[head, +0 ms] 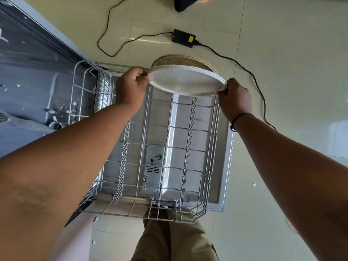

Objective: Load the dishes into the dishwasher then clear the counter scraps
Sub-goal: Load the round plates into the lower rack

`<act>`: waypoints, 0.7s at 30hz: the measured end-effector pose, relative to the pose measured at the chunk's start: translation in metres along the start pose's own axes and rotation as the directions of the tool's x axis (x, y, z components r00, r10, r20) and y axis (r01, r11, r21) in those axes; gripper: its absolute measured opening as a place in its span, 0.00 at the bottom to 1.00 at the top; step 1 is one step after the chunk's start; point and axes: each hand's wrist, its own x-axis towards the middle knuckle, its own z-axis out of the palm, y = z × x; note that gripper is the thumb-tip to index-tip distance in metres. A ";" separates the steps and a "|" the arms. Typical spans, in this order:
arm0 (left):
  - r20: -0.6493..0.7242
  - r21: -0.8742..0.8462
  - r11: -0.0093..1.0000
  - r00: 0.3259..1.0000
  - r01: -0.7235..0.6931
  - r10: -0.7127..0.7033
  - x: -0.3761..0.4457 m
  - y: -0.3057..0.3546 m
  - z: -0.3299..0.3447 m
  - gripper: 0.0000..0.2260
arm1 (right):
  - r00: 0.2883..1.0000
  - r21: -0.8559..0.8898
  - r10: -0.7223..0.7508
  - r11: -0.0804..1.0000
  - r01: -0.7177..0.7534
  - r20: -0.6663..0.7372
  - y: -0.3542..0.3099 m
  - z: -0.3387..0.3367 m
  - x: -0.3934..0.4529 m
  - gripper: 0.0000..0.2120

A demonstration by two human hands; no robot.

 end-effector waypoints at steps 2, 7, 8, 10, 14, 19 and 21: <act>-0.007 -0.017 1.000 1.000 0.007 -0.007 0.001 0.001 0.002 0.09 | 1.000 0.003 0.010 1.000 -0.010 -0.003 0.000 0.001 0.000 0.03; 0.002 -0.018 0.998 0.998 0.059 -0.059 0.003 -0.004 0.006 0.09 | 0.999 -0.031 0.005 1.000 -0.003 0.046 0.000 0.005 0.003 0.04; 0.000 -0.009 0.997 0.997 0.073 -0.073 0.004 -0.006 0.008 0.09 | 0.999 -0.039 0.001 0.999 0.001 0.052 0.000 0.007 0.003 0.04; 0.007 -0.004 0.993 0.993 0.117 -0.117 0.005 -0.013 0.011 0.09 | 0.998 -0.062 0.002 0.998 0.002 0.068 -0.001 0.011 0.005 0.05; 0.059 -0.015 0.978 0.977 0.208 -0.206 0.009 -0.023 0.019 0.11 | 0.992 -0.108 0.002 0.994 0.011 0.125 -0.004 0.021 0.006 0.08; 0.170 -0.057 0.965 0.955 0.256 -0.243 0.005 -0.024 0.031 0.16 | 0.995 -0.030 0.011 1.000 -0.008 0.100 -0.006 0.027 0.003 0.15; 0.222 -0.072 0.960 0.943 0.270 -0.248 0.003 -0.024 0.031 0.19 | 0.993 -0.004 0.041 0.999 -0.041 0.108 -0.006 0.025 0.003 0.18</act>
